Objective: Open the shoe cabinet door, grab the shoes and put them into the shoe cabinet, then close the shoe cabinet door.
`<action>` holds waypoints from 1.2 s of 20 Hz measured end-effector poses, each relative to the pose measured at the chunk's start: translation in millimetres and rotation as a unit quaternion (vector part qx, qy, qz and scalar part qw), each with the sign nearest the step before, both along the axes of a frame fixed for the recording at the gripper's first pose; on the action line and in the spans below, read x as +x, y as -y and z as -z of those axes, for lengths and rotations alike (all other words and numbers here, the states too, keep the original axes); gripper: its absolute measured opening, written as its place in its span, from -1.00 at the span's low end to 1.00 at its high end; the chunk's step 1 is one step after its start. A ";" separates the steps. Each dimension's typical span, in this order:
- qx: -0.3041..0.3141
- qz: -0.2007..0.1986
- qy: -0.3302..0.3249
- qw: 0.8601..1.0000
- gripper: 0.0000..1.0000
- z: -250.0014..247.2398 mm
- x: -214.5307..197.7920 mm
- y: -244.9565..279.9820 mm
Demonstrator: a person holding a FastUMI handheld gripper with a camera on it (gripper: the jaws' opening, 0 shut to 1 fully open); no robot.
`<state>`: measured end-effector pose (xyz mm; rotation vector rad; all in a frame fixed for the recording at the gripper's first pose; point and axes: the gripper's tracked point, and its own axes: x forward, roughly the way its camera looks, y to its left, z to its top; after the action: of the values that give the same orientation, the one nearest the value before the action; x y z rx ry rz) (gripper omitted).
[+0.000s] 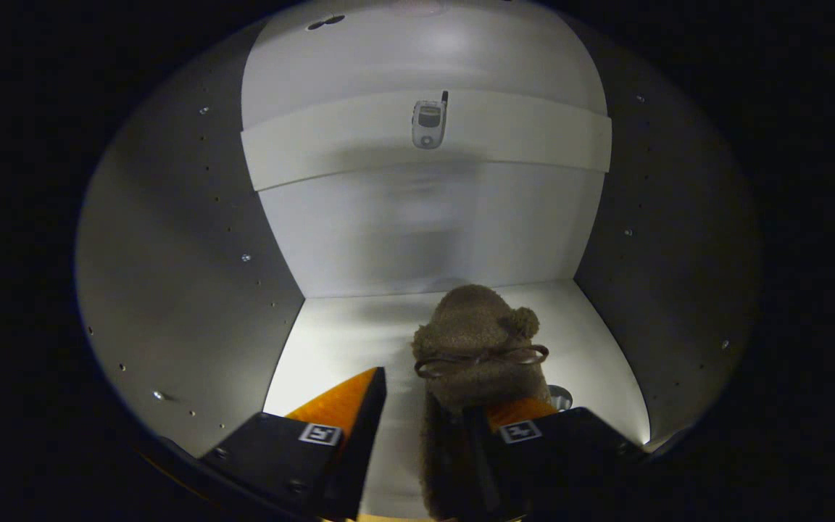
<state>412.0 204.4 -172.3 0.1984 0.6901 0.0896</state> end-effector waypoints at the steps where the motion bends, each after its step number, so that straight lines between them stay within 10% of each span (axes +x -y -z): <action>1: 0.003 -0.001 0.001 1.000 0.30 -4.6 -5.7 0.1; 6: 0.009 -0.006 0.019 1.000 0.96 -29.5 -34.6 6.6; 24: 0.040 0.044 0.206 0.977 0.96 -149.2 -224.0 71.2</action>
<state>188.0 133.1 -23.1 0.2779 0.2627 0.0703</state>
